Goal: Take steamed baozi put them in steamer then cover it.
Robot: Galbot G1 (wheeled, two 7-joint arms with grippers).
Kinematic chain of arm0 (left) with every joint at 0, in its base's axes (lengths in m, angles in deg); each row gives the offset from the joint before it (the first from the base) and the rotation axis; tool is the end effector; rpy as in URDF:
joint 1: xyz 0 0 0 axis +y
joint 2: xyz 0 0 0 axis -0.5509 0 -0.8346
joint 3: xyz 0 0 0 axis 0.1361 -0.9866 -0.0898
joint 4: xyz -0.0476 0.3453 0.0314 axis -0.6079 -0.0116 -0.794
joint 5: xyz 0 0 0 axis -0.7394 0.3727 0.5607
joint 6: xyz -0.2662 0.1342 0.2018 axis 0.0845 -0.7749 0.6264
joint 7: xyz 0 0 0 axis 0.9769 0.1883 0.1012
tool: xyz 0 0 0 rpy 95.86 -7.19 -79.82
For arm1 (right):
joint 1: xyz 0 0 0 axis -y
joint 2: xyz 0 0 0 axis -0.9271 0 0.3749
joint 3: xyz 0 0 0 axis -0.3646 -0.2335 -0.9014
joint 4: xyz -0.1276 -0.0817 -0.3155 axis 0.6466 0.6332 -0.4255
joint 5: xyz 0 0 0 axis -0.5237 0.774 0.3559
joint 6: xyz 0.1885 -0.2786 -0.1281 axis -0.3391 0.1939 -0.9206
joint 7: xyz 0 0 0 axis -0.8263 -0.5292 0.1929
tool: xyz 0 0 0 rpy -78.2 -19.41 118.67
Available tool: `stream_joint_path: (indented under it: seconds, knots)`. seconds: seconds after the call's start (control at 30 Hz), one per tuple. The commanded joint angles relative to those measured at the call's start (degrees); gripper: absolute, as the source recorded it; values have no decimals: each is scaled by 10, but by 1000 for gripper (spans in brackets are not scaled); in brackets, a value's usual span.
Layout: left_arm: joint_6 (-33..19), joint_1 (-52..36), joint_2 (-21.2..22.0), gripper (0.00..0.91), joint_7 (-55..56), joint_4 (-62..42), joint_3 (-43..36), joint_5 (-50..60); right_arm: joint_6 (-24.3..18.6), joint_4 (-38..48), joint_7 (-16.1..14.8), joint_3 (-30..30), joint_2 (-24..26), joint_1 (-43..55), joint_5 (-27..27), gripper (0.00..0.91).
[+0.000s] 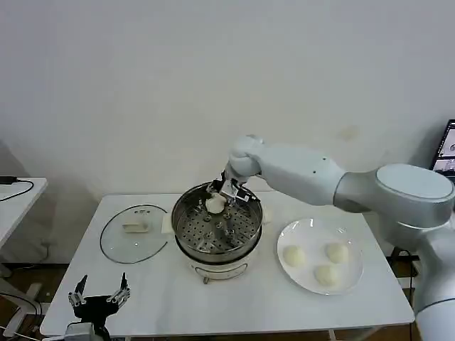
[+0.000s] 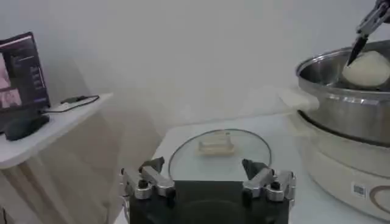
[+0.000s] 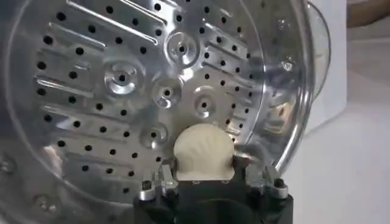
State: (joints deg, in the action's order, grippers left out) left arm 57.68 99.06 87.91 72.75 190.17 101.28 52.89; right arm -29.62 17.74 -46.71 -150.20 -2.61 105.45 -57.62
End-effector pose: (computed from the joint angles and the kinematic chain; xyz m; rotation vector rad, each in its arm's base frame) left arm 0.1281 0.0554 -0.2568 0.3361 -2.7541 -0.2910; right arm 0.5945 0.1755 -0.1237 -1.8495 0.7189 -2.3346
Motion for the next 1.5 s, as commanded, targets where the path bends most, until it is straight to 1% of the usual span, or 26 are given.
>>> stream_joint_path:
  seconds: [0.03, 0.07, 0.1, 0.13, 0.17, 0.3, 0.4, 0.43, 0.47, 0.5, 0.57, 0.63, 0.67, 0.73, 0.77, 0.83, 0.87, 0.93, 1.0, 1.03, 1.07, 1.2, 1.3, 1.37, 1.4, 1.5]
  knots:
    - [0, 0, 0, 907, 0, -1, 0, 0, -24, 33, 10, 2, -21, -9, 21, 615]
    - [0, 0, -1, 907, 0, -1, 0, 0, -24, 35, 9, 1, -22, -10, 19, 615]
    - [0, 0, -1, 907, 0, -1, 0, 0, -25, 37, 10, 0, -24, -11, 18, 655]
    - [0, 0, -1, 907, 0, -1, 1, -1, -26, 38, 10, 0, -25, -11, 17, 796]
    - [0, 0, -1, 907, 0, -1, 2, -1, -26, 39, 9, 0, -25, -12, 17, 907]
    - [0, 2, 0, 907, 0, 1, 2, -1, -26, 34, 9, -2, -22, -9, 12, 907]
    - [0, 3, 1, 907, 0, 1, 1, 0, -13, 8, 6, -4, -10, 4, -15, 907]
    - [0, 3, 2, 907, 1, 1, 1, 0, 0, -4, 2, -10, -1, 18, -37, 907]
    - [0, 3, 2, 907, 1, 1, 0, 0, 32, -42, -9, -21, 12, 33, -94, 907]
    - [0, 3, 3, 907, 1, 1, 0, 0, 50, -58, -12, -26, 21, 49, -108, 907]
    - [0, 3, 3, 907, 1, 2, -1, 0, 111, -133, -19, -45, 54, 100, -183, 907]
    - [1, 2, 3, 907, 1, 2, -2, -1, 141, -166, -21, -57, 78, 124, -204, 907]
    - [1, 2, 3, 907, 1, 2, -3, -1, 161, -198, -22, -65, 103, 150, -219, 907]
    - [2, 4, 2, 907, 1, 8, -9, -1, 182, -225, -27, -75, 134, 178, -238, 907]
    - [2, 4, 1, 907, 1, 11, -13, -1, 198, -239, -28, -81, 163, 198, -246, 907]
    - [3, 2, -2, 907, 0, 13, -19, 0, 216, -253, -27, -87, 192, 211, -254, 907]
    - [5, 0, -4, 907, 0, 13, -21, 0, 239, -269, -29, -92, 231, 222, -255, 907]
    - [6, -7, -11, 907, -1, 12, -24, -1, 258, -285, -34, -100, 270, 230, -253, 907]
    - [9, -14, -17, 907, -2, 11, -22, -7, 285, -310, -40, -123, 319, 239, -255, 907]
    - [10, -17, -21, 907, -2, 11, -22, -10, 294, -319, -43, -129, 336, 240, -255, 907]
    - [12, -21, -26, 907, -4, 12, -21, -12, 306, -334, -48, -141, 367, 239, -259, 907]
    - [13, -32, -44, 907, -14, 12, -21, -14, 334, -369, -49, -155, 454, 219, -261, 907]
    - [16, -38, -54, 907, -23, 11, -18, -16, 356, -383, -45, -137, 497, 178, -260, 907]
    - [18, -43, -61, 907, -28, 9, -16, -17, 373, -387, -39, -125, 514, 146, -266, 907]
    - [18, -44, -65, 907, -30, 8, -16, -17, 377, -388, -37, -120, 519, 134, -267, 907]
    - [19, -49, -70, 907, -34, 6, -15, -17, 397, -394, -30, -82, 532, 65, -261, 907]
